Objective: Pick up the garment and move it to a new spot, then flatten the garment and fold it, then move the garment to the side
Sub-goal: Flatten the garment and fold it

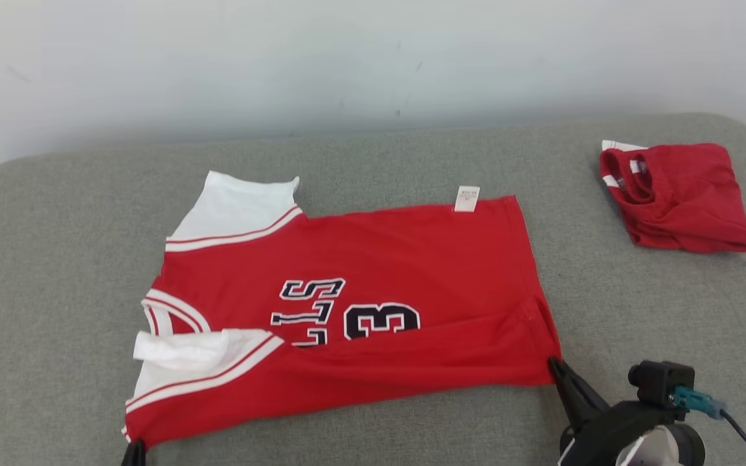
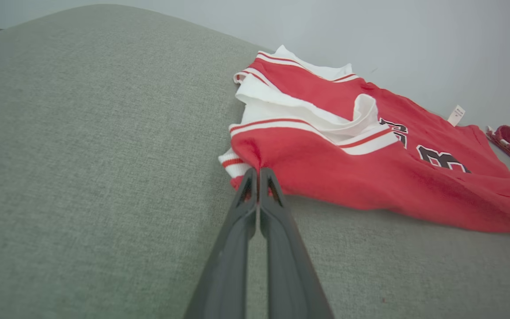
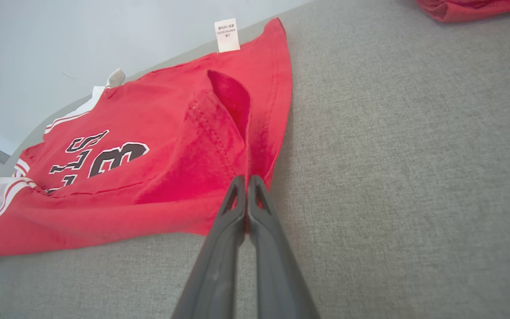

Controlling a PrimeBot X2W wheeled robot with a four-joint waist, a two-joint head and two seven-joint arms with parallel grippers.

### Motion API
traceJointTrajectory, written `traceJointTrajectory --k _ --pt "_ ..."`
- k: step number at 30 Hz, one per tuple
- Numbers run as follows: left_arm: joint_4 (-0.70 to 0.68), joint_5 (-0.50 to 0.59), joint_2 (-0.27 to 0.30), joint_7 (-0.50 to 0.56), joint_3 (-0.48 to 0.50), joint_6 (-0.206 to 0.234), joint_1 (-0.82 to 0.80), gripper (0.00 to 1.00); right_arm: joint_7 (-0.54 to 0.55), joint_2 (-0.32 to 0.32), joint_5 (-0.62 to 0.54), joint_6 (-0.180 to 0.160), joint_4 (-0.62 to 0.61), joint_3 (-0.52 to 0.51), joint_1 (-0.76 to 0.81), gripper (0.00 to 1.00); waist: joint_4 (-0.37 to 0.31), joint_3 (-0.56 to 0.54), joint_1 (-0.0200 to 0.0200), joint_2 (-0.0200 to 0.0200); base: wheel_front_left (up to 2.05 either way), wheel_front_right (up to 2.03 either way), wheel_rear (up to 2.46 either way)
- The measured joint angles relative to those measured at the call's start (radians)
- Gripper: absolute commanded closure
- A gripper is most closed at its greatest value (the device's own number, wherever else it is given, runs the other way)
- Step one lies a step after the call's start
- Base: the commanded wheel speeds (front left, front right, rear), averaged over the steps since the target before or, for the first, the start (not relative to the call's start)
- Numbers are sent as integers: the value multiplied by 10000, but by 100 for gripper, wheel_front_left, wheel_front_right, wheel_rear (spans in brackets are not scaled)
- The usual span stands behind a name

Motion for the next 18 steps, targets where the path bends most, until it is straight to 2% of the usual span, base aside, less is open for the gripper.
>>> traceJointTrajectory --k 11,18 --pt "-901 -224 -347 0 -127 245 1533 100 1377 -353 353 0 -1409 -424 1654 100 24 -610 -1 -1 0 0 0" --pt "-1076 -328 -399 104 -311 368 1985 100 2038 -274 268 0 -2029 -830 2347 100 116 -654 -1 -1 0 0 0"
